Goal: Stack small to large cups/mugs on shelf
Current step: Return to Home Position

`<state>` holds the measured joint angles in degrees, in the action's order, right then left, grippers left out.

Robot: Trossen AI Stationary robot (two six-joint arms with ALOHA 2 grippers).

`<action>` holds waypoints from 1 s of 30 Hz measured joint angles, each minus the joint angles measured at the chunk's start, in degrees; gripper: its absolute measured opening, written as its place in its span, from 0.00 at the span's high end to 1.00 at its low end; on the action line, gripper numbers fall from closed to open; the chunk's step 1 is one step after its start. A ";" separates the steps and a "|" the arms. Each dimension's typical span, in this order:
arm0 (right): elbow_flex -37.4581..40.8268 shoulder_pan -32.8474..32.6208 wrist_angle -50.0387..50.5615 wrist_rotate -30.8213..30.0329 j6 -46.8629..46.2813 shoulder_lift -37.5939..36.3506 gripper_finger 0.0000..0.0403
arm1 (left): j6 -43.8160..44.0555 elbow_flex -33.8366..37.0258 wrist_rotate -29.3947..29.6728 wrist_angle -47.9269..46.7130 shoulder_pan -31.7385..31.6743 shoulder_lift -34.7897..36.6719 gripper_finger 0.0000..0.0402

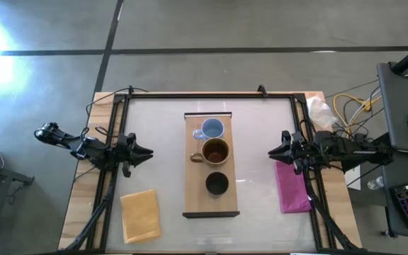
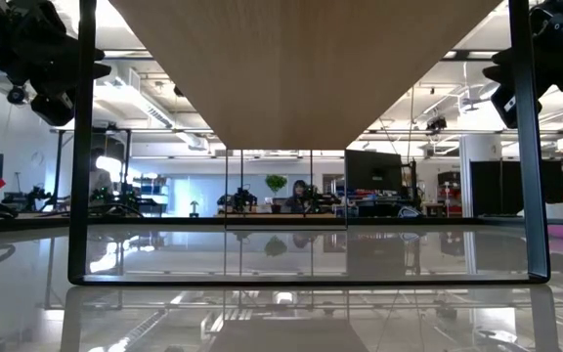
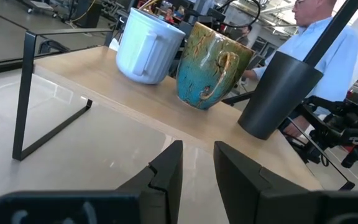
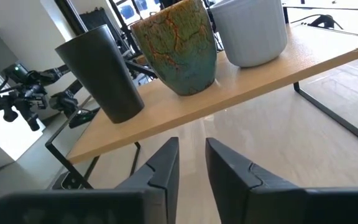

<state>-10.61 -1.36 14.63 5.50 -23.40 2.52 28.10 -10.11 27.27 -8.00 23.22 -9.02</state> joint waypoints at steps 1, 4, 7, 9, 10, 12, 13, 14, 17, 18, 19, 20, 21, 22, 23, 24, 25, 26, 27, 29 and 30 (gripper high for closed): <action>0.00 0.00 0.01 0.00 0.00 0.00 0.82 | 0.00 0.00 -0.01 -0.01 0.00 0.02 0.81; 0.00 0.01 0.00 0.00 0.00 0.00 0.81 | 0.00 0.02 0.00 0.01 0.00 0.00 0.81; 0.00 -0.01 0.00 0.00 0.00 0.00 0.81 | 0.00 0.01 -0.02 -0.01 -0.02 -0.12 0.81; 0.00 0.01 0.00 0.00 0.00 0.00 0.82 | 0.00 0.02 -0.02 0.00 0.00 -0.11 0.81; 0.00 0.01 0.02 0.00 0.00 0.00 0.82 | 0.00 0.00 -0.02 -0.01 0.00 -0.13 0.81; 0.00 0.01 0.01 0.00 0.01 0.00 0.82 | 0.00 0.02 -0.02 0.01 0.00 -0.11 0.81; 0.00 0.00 0.00 0.00 0.00 0.00 0.83 | 0.00 0.02 -0.02 0.01 0.00 -0.11 0.81; 0.00 0.00 0.02 0.00 0.00 0.00 0.83 | 0.00 0.00 -0.02 0.01 0.00 -0.16 0.81; 0.00 0.01 0.02 0.00 0.00 0.00 0.83 | 0.00 0.02 -0.02 -0.01 -0.01 -0.22 0.81; 0.00 0.01 0.00 0.00 0.00 0.00 0.83 | 0.00 0.01 -0.02 0.01 0.00 -0.22 0.81; 0.00 0.01 0.00 0.00 0.00 0.00 0.83 | 0.00 0.01 -0.02 0.01 -0.01 -0.22 0.81; 0.00 0.01 0.01 0.00 0.01 0.00 0.82 | 0.00 0.02 -0.02 -0.01 -0.01 -0.23 0.81; 0.00 0.00 0.00 0.00 0.00 0.00 0.82 | 0.00 0.02 -0.02 0.01 0.00 -0.24 0.81; 0.00 0.01 0.00 0.00 0.00 0.00 0.82 | 0.00 0.02 -0.02 -0.01 0.00 -0.22 0.81; 0.00 0.01 0.00 0.00 0.00 0.00 0.82 | 0.00 0.02 -0.02 0.00 0.00 -0.22 0.81; 0.00 -0.01 0.01 0.00 0.00 0.00 0.81 | 0.00 0.02 -0.03 -0.01 0.00 -0.24 0.81; 0.00 0.00 0.01 0.00 0.00 0.00 0.81 | 0.00 0.02 -0.04 -0.01 0.00 -0.24 0.81; 0.00 0.00 0.00 0.00 0.00 0.00 0.81 | 0.00 0.02 -0.02 0.01 0.00 -0.24 0.81; 0.00 0.01 0.02 0.00 0.00 0.00 0.81 | 0.00 0.02 -0.04 -0.01 0.00 -0.22 0.81; 0.00 -0.01 0.00 0.00 0.00 0.00 0.81 | 0.00 0.02 -0.04 -0.01 0.00 -0.24 0.81; 0.00 -0.01 0.02 0.00 0.00 0.00 0.81 | 0.00 0.01 -0.02 0.01 -0.01 -0.24 0.81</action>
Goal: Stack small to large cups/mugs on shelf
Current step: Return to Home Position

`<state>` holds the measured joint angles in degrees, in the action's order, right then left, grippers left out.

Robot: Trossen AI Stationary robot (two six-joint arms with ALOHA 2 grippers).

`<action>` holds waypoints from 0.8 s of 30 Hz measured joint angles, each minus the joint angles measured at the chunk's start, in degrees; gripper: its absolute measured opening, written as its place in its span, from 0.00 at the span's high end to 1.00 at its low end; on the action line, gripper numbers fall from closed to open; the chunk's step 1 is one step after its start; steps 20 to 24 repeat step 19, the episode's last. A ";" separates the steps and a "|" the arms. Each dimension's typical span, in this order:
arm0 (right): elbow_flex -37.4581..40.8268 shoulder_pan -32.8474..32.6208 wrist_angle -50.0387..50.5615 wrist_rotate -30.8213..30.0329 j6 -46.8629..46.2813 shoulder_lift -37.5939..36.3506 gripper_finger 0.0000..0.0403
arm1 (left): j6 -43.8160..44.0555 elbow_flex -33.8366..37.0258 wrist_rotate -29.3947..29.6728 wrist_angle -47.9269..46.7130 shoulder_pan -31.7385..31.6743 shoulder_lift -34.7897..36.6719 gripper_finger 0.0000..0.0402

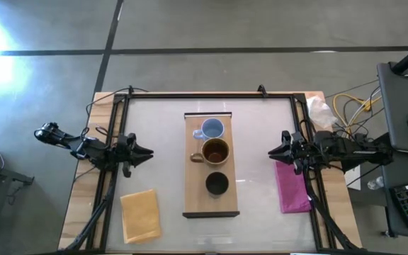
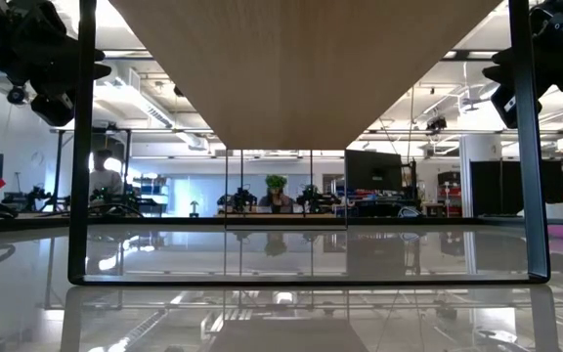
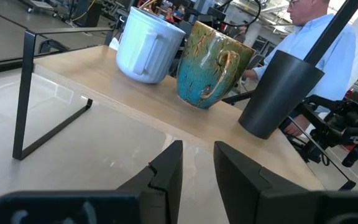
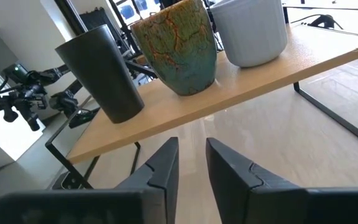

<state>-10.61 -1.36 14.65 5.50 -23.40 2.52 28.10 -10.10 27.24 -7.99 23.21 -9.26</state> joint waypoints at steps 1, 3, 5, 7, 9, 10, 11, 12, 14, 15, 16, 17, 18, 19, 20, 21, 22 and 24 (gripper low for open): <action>0.00 0.02 -0.02 0.00 0.00 0.00 0.82 | 0.00 0.01 -0.02 0.00 0.01 0.00 0.81; 0.00 0.02 -0.01 0.00 0.00 0.00 0.82 | 0.00 0.01 -0.02 -0.02 0.00 0.00 0.81; 0.00 0.01 -0.02 0.00 0.00 0.00 0.83 | 0.00 -0.01 -0.02 -0.02 0.01 0.02 0.81; 0.00 0.01 0.00 0.00 0.00 0.00 0.83 | 0.00 0.01 -0.02 0.00 0.00 -0.02 0.81; 0.00 0.02 -0.02 0.00 0.00 0.00 0.82 | 0.00 0.01 -0.02 -0.02 0.01 -0.08 0.81; 0.00 0.00 0.00 0.00 0.00 0.00 0.82 | 0.00 0.01 -0.02 -0.02 0.01 -0.09 0.81; 0.00 0.01 0.00 0.00 0.00 0.00 0.81 | 0.00 0.01 -0.02 -0.01 0.01 -0.09 0.81; 0.00 0.02 -0.02 0.00 0.00 0.00 0.81 | 0.00 0.01 -0.02 0.00 0.01 -0.09 0.81; 0.00 0.01 -0.01 0.00 0.00 -0.01 0.81 | 0.00 0.01 -0.02 -0.02 0.01 -0.09 0.81; 0.00 0.01 -0.01 0.00 0.00 0.00 0.81 | 0.00 0.00 -0.02 -0.02 0.01 -0.07 0.81; 0.00 0.00 -0.02 0.00 0.00 0.00 0.80 | 0.00 0.01 -0.02 0.00 0.01 -0.07 0.81; 0.00 0.02 0.00 0.00 0.00 0.00 0.80 | 0.00 0.01 -0.02 0.00 -0.01 -0.09 0.81; 0.00 0.02 -0.01 0.00 0.00 0.00 0.80 | 0.00 0.01 -0.02 -0.02 0.00 -0.09 0.81; 0.00 0.00 0.00 0.00 0.00 -0.02 0.80 | 0.00 0.01 -0.02 -0.02 0.01 -0.09 0.81; 0.00 0.00 0.00 0.00 0.00 -0.02 0.80 | 0.00 0.01 -0.02 -0.02 0.01 -0.09 0.81; 0.00 0.00 0.00 0.00 0.00 -0.02 0.80 | 0.00 0.01 -0.02 -0.02 0.01 -0.09 0.81; 0.00 0.00 0.00 0.00 0.00 -0.02 0.80 | 0.00 0.01 -0.02 -0.02 0.01 -0.09 0.81; 0.00 0.00 0.00 0.00 0.00 -0.02 0.80 | 0.00 0.01 -0.02 -0.02 0.01 -0.09 0.81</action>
